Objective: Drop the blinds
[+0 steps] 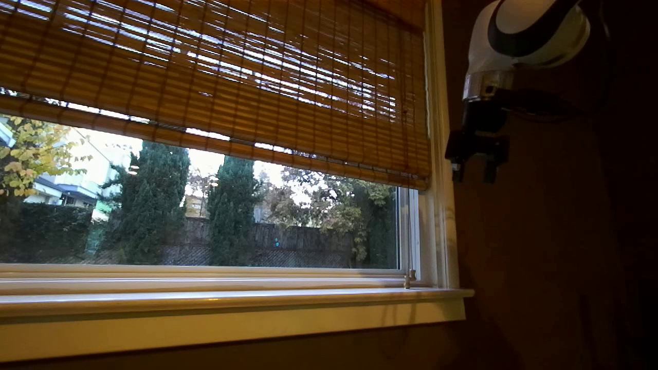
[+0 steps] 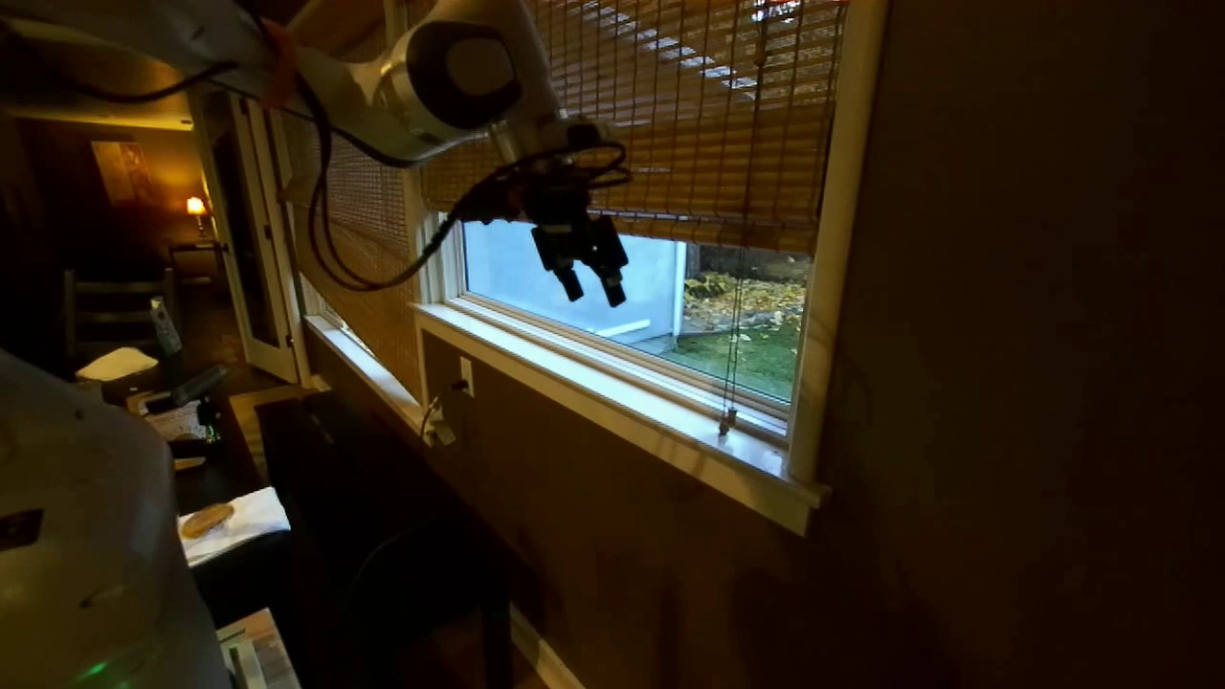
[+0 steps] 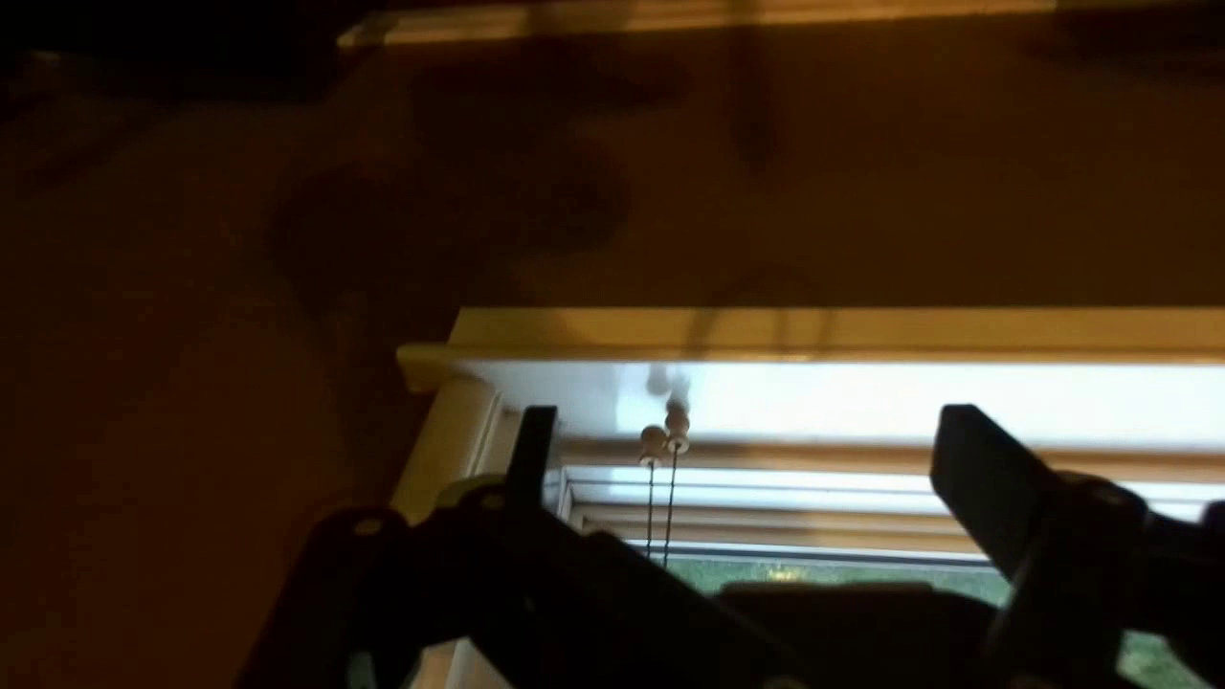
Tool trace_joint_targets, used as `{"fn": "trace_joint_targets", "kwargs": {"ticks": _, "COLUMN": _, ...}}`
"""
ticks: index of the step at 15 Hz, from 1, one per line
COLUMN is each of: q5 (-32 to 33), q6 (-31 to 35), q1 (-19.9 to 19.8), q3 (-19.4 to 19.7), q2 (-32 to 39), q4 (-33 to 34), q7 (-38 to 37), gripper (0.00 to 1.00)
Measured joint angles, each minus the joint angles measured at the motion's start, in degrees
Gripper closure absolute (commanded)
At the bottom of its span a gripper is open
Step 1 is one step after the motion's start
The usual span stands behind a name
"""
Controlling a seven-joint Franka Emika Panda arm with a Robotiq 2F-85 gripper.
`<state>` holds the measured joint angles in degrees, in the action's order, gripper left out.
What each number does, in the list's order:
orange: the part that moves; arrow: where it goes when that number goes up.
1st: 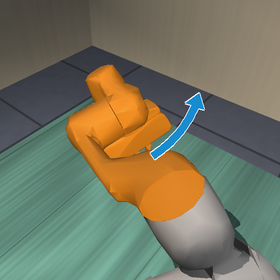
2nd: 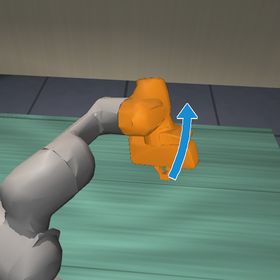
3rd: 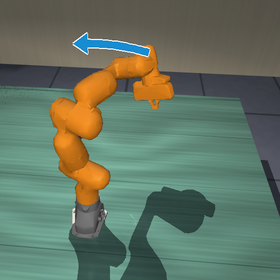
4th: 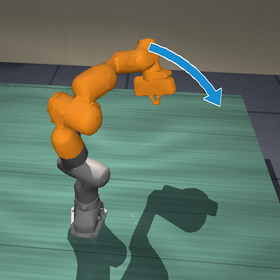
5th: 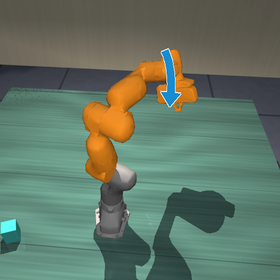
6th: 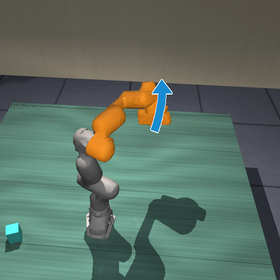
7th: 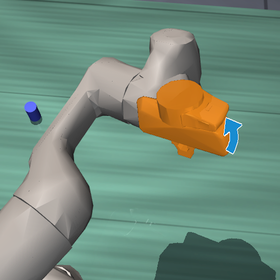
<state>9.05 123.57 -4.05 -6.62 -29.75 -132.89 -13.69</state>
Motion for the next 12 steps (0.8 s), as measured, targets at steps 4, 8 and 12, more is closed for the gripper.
{"fn": "trace_joint_targets", "kwargs": {"ticks": 4, "q5": 0.6, "q6": 14.3, "q1": -1.3, "q3": 4.6, "q2": 7.0, "q4": 0.2, "q7": 3.2, "gripper": 0.0}}
{"fn": "trace_joint_targets", "kwargs": {"ticks": 8, "q5": 0.6, "q6": 20.1, "q1": -1.1, "q3": 5.6, "q2": 11.3, "q4": 0.1, "q7": 4.6, "gripper": 0.0}}
{"fn": "trace_joint_targets", "kwargs": {"ticks": 12, "q5": 0.6, "q6": 20.8, "q1": -1.1, "q3": 5.5, "q2": 11.5, "q4": 0.3, "q7": 4.4, "gripper": 0.0}}
